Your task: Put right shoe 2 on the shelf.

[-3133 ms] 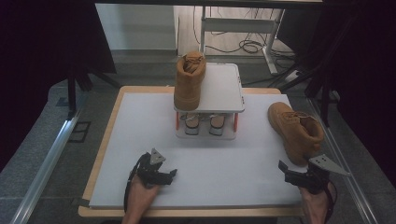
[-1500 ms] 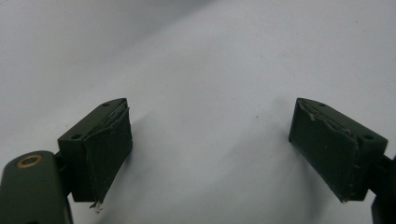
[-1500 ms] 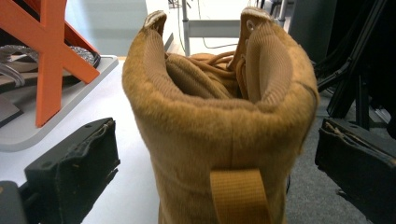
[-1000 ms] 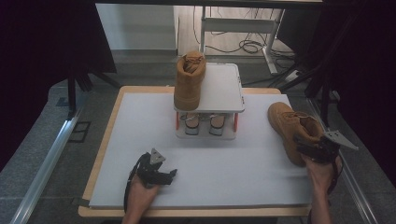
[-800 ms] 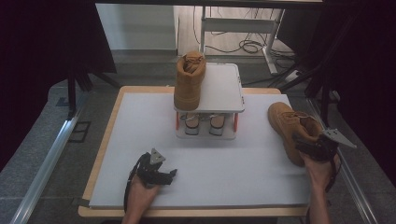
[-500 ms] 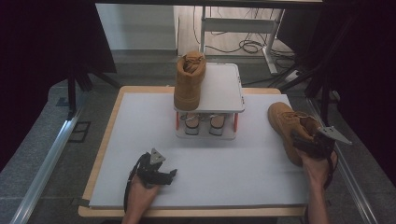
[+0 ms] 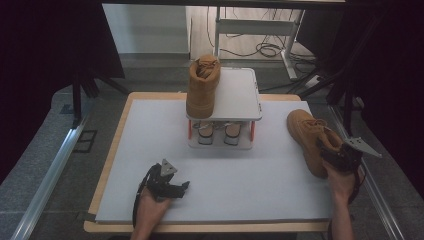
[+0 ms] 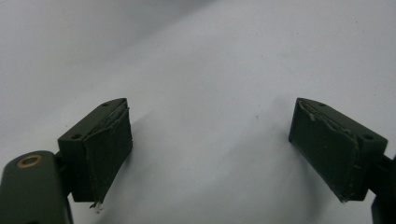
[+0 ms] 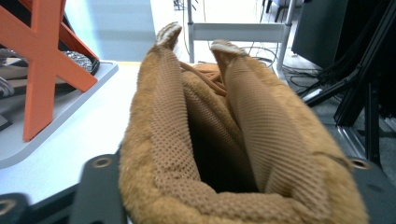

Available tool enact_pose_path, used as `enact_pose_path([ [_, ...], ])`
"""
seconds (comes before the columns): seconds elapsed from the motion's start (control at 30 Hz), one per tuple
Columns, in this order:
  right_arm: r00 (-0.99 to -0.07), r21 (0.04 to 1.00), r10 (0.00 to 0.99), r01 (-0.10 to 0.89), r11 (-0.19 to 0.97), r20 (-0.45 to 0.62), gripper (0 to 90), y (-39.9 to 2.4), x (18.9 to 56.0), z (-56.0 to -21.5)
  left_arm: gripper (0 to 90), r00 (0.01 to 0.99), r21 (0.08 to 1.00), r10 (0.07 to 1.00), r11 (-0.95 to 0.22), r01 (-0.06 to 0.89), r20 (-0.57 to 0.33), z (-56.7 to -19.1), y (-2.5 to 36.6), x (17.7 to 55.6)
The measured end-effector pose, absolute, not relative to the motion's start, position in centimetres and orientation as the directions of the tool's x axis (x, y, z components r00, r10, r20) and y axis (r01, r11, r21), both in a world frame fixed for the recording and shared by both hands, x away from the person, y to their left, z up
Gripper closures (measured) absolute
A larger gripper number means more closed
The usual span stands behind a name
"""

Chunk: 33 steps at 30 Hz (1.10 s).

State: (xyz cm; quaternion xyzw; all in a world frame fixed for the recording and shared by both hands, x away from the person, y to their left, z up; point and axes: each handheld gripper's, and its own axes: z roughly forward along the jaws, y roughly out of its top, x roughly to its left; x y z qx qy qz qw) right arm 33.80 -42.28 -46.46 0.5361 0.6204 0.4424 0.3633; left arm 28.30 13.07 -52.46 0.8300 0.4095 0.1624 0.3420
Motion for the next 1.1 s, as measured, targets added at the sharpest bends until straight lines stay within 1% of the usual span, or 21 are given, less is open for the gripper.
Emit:
enact_pose_path([
  [0.13, -0.165, 0.944, 0.986, 0.328, 0.044, 0.011, 44.5, -42.1, 33.7, -46.6, 13.1, 0.613, 0.699, 0.790, -0.433, 0.570, -0.010, -52.4, 13.1, 28.3],
  [0.43, -0.133, 0.948, 0.990, 0.318, 0.003, 0.041, 48.9, -42.1, 33.3, -46.5, 13.1, 0.613, 0.698, 0.790, -0.432, 0.571, -0.012, -52.4, 13.1, 28.3],
  [0.5, -0.132, 0.948, 0.991, 0.316, 0.015, 0.028, 49.7, -42.0, 33.3, -46.3, 13.1, 0.613, 0.698, 0.790, -0.432, 0.571, -0.011, -52.4, 13.1, 28.3],
  [0.87, -0.121, 0.951, 0.991, 0.309, -0.015, 0.055, 50.9, -41.9, 32.7, -45.2, 13.1, 0.612, 0.700, 0.791, -0.430, 0.571, -0.014, -52.5, 13.1, 28.3],
  [1.1, -0.136, 0.953, 0.989, 0.302, -0.011, 0.055, 51.7, -41.5, 32.3, -44.3, 13.1, 0.612, 0.700, 0.791, -0.429, 0.571, -0.014, -52.5, 13.1, 28.3],
])
